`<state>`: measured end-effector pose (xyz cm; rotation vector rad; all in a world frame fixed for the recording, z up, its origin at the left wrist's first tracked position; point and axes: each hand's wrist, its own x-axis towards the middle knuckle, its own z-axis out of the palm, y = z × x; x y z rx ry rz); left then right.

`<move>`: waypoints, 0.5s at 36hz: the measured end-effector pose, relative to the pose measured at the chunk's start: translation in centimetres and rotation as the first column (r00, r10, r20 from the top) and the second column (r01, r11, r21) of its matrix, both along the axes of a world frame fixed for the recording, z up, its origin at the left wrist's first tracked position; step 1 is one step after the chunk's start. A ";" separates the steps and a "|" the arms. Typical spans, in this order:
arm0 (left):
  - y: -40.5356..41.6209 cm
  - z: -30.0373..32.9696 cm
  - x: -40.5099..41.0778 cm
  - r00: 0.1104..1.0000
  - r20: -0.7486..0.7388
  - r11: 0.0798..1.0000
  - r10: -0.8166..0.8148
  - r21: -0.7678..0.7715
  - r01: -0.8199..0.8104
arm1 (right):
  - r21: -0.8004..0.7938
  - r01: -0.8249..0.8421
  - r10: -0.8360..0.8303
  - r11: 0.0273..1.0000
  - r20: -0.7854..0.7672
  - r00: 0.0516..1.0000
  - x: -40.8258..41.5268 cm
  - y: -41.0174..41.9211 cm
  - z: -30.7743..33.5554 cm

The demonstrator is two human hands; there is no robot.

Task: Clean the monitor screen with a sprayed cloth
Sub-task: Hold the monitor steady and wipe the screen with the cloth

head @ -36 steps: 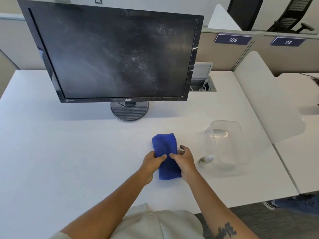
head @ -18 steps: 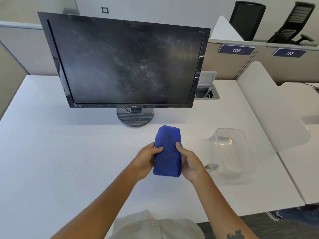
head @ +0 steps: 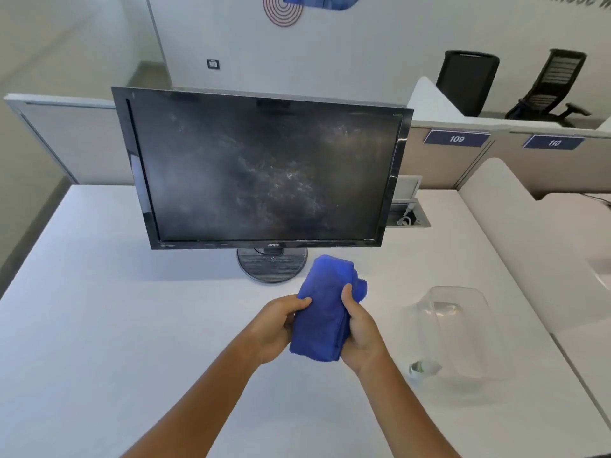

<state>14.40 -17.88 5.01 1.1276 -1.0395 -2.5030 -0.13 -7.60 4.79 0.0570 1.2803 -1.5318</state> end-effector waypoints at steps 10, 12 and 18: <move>-12.0 6.5 3.6 0.921 0.150 0.399 0.359 -0.917 -0.006 | 0.061 -0.195 0.200 0.979 -0.076 0.977 -4.6 -6.9 5.8; -16.4 8.0 5.2 0.906 0.022 0.007 0.423 -1.000 0.021 | 0.045 0.104 -0.090 0.994 -0.239 0.967 -6.2 -8.0 6.0; -27.8 14.8 9.4 0.906 0.005 -0.333 0.424 -0.929 0.161 | -0.159 0.328 -0.365 0.931 -0.444 0.818 -7.8 -11.1 9.9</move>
